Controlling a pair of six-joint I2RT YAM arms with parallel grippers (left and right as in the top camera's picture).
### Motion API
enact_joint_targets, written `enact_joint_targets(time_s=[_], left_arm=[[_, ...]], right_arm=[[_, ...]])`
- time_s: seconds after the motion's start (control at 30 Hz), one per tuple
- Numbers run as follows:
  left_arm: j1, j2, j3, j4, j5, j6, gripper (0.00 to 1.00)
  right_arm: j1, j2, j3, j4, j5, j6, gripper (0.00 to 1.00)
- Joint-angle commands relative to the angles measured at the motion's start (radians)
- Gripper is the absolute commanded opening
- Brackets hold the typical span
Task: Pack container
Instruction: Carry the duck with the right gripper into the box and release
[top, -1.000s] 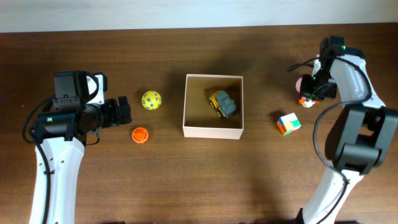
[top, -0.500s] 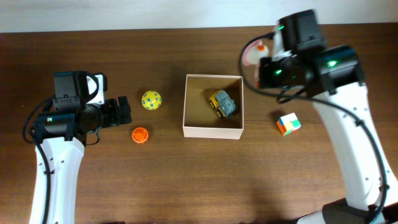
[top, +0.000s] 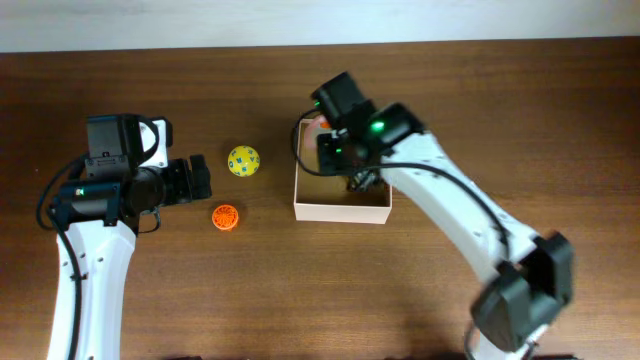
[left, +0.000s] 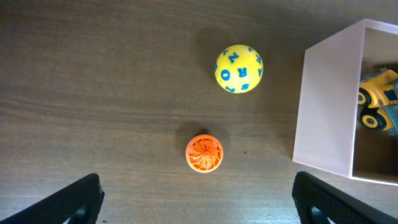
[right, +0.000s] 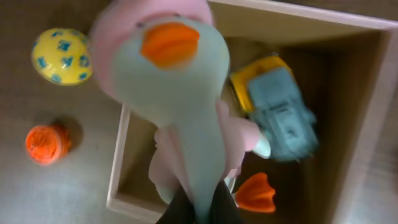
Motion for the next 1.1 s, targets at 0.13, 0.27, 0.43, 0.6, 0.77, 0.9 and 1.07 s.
enact_joint_targets(time_s=[0.13,0.27,0.43,0.6,0.77,0.9,1.07], left_arm=[[-0.005,0.004,0.017,0.0,0.011,0.013,0.99],[-0.005,0.004,0.017,-0.001,0.011,0.013,0.99],[-0.005,0.004,0.017,0.0,0.011,0.013,0.99],[-0.005,0.004,0.017,-0.001,0.011,0.013,0.99],[-0.005,0.004,0.017,-0.001,0.011,0.013,0.99],[-0.005,0.004,0.017,-0.001,0.011,0.013,0.99],[-0.005,0.004,0.017,-0.001,0.011,0.013,0.99]], right_arm=[[-0.005,0.146,-0.009,0.119,0.015,0.061,0.04],[-0.003,0.188,-0.009,0.167,-0.026,0.053,0.04],[0.005,0.187,-0.009,0.169,-0.09,0.053,0.04],[0.02,0.187,-0.009,0.139,-0.13,0.08,0.04],[0.059,0.187,-0.009,0.116,-0.129,0.09,0.17],[0.073,0.166,-0.009,0.102,-0.098,0.079,0.48],[0.062,0.074,-0.007,0.088,0.018,0.077,0.69]])
